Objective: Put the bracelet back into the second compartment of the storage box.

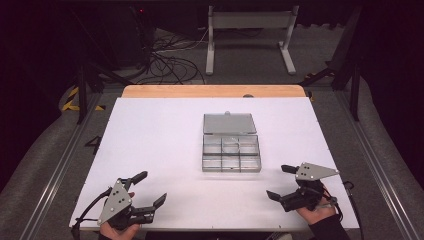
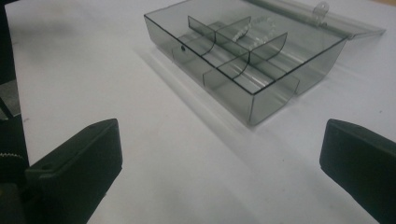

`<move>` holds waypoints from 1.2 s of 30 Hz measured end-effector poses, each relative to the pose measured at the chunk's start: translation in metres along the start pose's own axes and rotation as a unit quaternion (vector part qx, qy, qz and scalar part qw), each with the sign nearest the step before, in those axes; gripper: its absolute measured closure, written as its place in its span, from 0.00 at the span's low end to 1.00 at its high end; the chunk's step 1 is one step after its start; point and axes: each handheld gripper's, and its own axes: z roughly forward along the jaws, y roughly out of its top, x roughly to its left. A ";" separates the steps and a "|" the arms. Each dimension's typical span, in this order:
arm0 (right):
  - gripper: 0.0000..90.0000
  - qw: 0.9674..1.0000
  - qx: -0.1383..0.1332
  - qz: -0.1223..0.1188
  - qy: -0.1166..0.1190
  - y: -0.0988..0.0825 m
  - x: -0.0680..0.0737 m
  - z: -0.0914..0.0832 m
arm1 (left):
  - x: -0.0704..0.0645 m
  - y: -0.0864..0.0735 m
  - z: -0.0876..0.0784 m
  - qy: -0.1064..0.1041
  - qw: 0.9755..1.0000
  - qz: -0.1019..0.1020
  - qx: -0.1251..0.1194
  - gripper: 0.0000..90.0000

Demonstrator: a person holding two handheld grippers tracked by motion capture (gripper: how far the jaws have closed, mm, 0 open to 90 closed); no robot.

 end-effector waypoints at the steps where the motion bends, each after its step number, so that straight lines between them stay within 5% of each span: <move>1: 0.00 1.000 0.002 0.001 0.000 -0.002 0.000 0.001 | 0.000 0.000 0.000 -0.001 1.000 -0.001 0.000 0.18; 16: 0.00 1.000 0.019 0.016 -0.003 -0.025 0.005 0.006 | 0.000 0.000 0.001 -0.003 1.000 0.003 0.007 0.18; 24: 0.00 1.000 -0.005 0.024 -0.013 -0.021 0.002 0.002 | 0.001 0.000 0.002 -0.003 1.000 0.004 0.010 0.17; 36: 0.00 1.000 0.002 0.015 -0.018 -0.020 0.003 0.000 | 0.001 0.000 0.002 -0.002 1.000 0.002 0.009 0.17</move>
